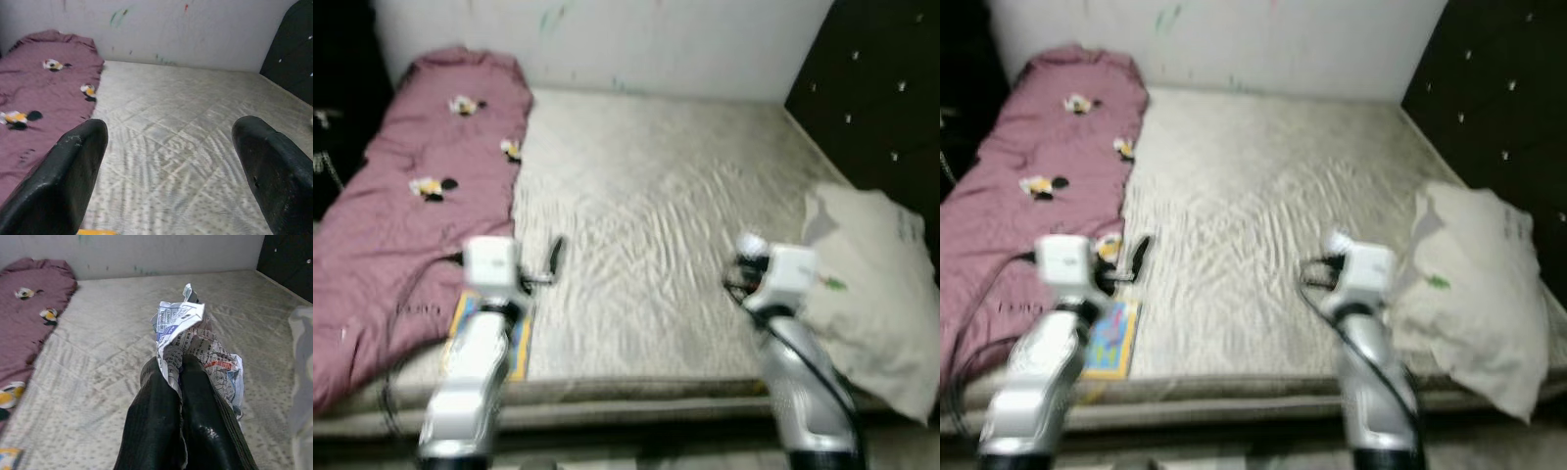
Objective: Clean up the room
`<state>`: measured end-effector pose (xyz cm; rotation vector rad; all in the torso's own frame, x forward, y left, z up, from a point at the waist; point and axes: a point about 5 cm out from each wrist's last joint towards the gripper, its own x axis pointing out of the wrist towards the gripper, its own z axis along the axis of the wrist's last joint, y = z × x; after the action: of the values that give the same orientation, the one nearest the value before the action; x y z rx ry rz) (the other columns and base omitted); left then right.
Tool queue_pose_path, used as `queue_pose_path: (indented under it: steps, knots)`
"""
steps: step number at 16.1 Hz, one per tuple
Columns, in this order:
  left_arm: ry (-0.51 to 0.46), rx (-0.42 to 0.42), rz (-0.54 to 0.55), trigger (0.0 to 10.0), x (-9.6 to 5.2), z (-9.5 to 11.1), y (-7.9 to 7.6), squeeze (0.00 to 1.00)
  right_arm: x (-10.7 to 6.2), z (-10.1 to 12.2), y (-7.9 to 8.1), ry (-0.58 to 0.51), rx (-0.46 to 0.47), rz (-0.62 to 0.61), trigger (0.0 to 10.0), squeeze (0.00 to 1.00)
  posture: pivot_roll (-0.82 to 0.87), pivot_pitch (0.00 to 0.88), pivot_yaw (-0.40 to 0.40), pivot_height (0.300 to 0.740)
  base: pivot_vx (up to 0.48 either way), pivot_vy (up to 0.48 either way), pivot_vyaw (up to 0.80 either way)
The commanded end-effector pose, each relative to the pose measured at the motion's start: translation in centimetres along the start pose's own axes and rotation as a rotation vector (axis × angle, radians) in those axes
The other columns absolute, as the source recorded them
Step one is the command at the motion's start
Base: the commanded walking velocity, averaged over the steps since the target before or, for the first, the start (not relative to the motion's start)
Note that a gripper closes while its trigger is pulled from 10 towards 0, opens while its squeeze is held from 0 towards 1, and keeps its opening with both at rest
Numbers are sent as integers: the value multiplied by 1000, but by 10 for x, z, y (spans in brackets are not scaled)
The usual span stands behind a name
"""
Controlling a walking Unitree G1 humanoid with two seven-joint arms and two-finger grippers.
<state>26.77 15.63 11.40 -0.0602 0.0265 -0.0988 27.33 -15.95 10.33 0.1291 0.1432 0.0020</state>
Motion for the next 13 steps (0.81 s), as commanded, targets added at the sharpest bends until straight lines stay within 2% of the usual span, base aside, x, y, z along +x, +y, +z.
queue_pose_path:
  steps: [1, 8, 13]
  knots:
    - [-2, -15, -27, 10000, 2, 1, -9, 0, -2, 1, -11, -1, -11, -29, 10000, 0, -40, 0, -71, 740, 0, 480, 0]
    - [-3, -11, -24, 10000, 3, 1, -9, 0, -1, 6, -6, -44, -52, 6, 10000, 0, -37, 0, -75, 740, 0, 480, 0]
    - [-6, -9, -23, 10000, 5, 1, -9, 0, 0, 6, -6, -46, -54, 3, 10000, 0, -45, 0, -73, 740, 0, 480, 800]
